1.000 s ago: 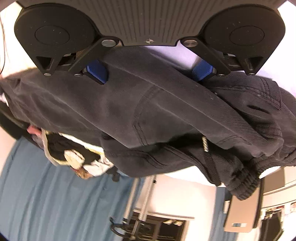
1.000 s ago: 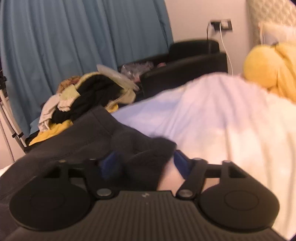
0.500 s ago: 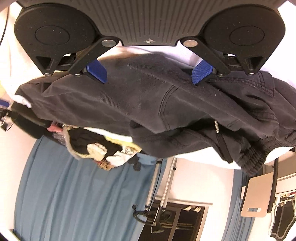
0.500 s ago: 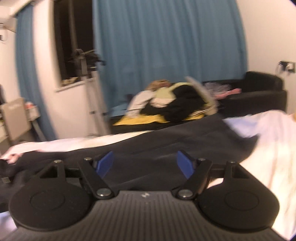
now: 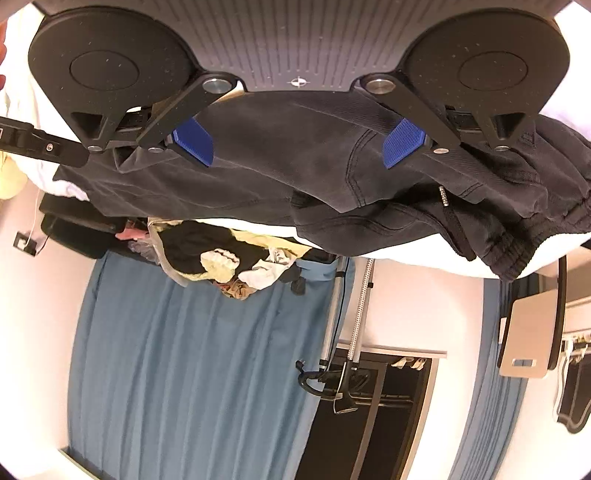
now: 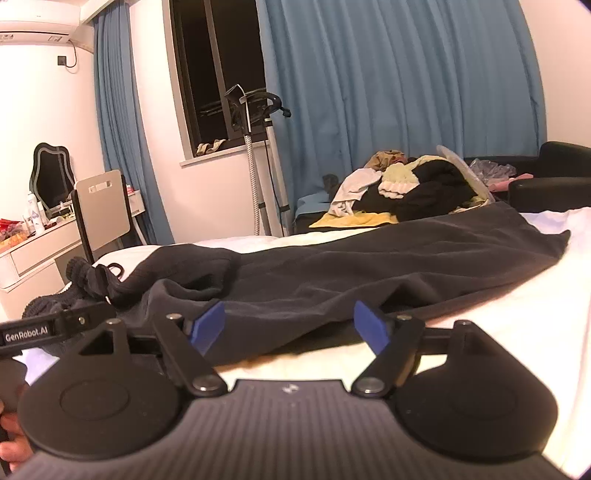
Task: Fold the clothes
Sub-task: 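Grasp the waistband drawstring edge with the left gripper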
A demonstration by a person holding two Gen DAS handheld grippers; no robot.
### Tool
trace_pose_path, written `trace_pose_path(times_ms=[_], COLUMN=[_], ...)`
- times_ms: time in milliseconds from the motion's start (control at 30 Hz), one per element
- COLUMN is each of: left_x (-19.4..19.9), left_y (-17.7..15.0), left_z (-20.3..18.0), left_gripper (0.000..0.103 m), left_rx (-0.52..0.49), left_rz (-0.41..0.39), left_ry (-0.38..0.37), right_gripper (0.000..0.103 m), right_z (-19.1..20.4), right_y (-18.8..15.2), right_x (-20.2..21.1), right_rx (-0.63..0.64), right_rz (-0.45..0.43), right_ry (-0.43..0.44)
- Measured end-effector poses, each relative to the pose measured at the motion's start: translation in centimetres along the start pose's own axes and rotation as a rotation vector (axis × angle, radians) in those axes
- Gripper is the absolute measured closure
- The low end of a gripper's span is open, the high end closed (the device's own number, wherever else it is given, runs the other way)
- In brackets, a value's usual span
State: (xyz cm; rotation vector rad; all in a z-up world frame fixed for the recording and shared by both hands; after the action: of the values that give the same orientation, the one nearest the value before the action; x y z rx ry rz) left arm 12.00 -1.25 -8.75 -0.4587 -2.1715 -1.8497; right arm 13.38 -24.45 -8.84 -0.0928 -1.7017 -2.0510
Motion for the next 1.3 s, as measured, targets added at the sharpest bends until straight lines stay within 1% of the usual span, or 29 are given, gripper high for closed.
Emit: trace_pose_path(times_ms=[200,433,567,600,700,733,900,1000,1200,1233,1300], left_x=[-0.5,-0.8,-1.1,-1.2,-1.8,-1.9,-2.1,-3.1,-6.6,-7.3,-9.0], left_y=[-0.4,-0.6,-0.8,-0.8,-0.4,0.2,4.5,7.3,12.6,13.3,14.0], left_z=[-0.3,-0.2,0.0,0.1,0.3,0.8,4.7,8.8,18.0,19.2,20.9], left_gripper=[0.004,0.004,0.004,0.004,0.004,0.004,0.004,0.004,0.004,0.004,0.004], left_rx=[-0.046,-0.054,-0.062,-0.062,-0.071,-0.083,-0.143,-0.157,-0.042,-0.018,0.035], left_rz=[0.014,0.025,0.038,0.045,0.108,0.114,0.106,0.105,0.121,0.133,0.178], left_ry=[0.031,0.045,0.049,0.048,0.010,0.015,0.080,0.150,0.269,0.278,0.277], right_gripper=[0.024,0.024,0.023,0.023,0.023,0.022,0.022,0.022,0.020,0.019,0.018], right_z=[-1.1,-1.3,-1.1,-1.1,-1.0,-1.0,-0.5,-0.4,-0.8,-1.0,-1.4], right_y=[-0.1,-0.2,-0.3,-0.4,-0.6,-0.7,-1.0,-1.1,-1.6,-1.7,-1.9], right_x=[-0.9,-1.2,-1.2,-1.2,-1.4,-1.5,-2.2,-3.2,-5.2,-5.6,-6.7], right_rx=[-0.018,-0.038,-0.029,-0.029,-0.028,-0.027,-0.020,-0.027,-0.058,-0.066,-0.089], right_rz=[0.003,0.008,0.010,0.013,0.024,0.027,0.044,0.053,0.072,0.077,0.092], right_ry=[-0.003,0.000,0.007,0.011,0.020,0.023,0.038,0.051,0.065,0.062,0.062])
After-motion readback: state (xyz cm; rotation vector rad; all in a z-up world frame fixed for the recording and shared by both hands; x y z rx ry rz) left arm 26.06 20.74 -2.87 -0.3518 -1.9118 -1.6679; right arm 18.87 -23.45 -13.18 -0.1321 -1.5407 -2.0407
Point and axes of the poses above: each gripper's, at about its wrist camera, not at the fingertips, and x roughly against the way its jaws point, z to its left, y to its top, the point moved 7 cm from there along -x, roughly the way its jaws point, and after that the axes turned 2 degrees about z, right-handed, at the moved point
